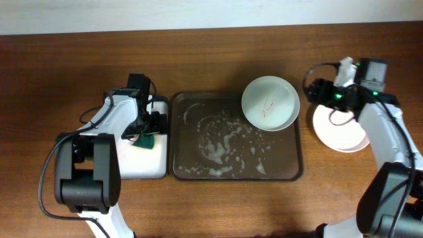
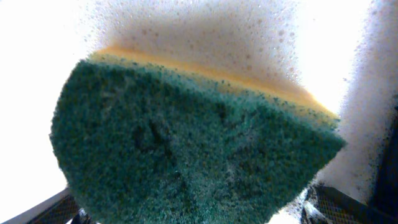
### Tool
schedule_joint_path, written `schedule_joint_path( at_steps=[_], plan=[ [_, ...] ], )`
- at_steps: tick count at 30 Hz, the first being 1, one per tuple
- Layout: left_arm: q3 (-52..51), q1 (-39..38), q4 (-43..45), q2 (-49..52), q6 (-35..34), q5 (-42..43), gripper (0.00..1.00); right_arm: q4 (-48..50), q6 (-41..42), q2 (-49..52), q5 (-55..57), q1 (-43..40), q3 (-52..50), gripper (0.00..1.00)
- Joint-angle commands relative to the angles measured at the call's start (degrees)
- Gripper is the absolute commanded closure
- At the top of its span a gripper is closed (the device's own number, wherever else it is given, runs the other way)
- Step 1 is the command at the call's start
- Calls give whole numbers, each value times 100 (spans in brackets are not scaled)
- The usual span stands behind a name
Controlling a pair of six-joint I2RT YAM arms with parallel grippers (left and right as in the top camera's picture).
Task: Clean dirty plates on tray and stack at the side
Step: 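Drag the pale green plate to the tray centre with the right gripper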
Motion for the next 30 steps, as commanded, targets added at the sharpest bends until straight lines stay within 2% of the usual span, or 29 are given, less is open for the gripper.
schedule_joint_path(
  at_steps=[1, 6, 8, 11, 13, 15, 16, 20, 24, 27, 30],
  plan=[
    [-66, 15, -22, 146, 33, -20, 5, 446, -468, 74, 715, 603, 17, 24],
    [-66, 15, -20, 146, 33, -20, 5, 999, -643, 793, 1198, 949, 17, 26],
    [-66, 15, -20, 146, 31, -20, 5, 1209, -640, 1102, 1198, 951, 17, 36],
    [-66, 15, -20, 146, 33, -20, 5, 1353, -638, 1464, 1172, 951, 17, 44],
    [-66, 15, -20, 146, 33, -20, 5, 1379, -640, 1534, 1178, 951, 17, 61],
    [-66, 15, -22, 146, 33, -20, 5, 1351, -640, 1567, 1178, 951, 9, 68],
    [-66, 15, -20, 146, 33, -20, 5, 1314, -636, 1620, 1174, 951, 9, 79],
    [-66, 15, -20, 146, 33, -20, 5, 1259, -619, 1523, 1130, 955, 17, 96],
    [-66, 15, -15, 146, 33, -20, 5, 643, -616, 743, 870, 1119, 22, 96],
    [-66, 13, -20, 146, 33, -17, 5, -588, 142, 693, 291, 1773, 20, 96],
    [-66, 15, -20, 146, 31, -20, 5, -975, 356, 708, 295, 2549, 4, 96]
  ],
)
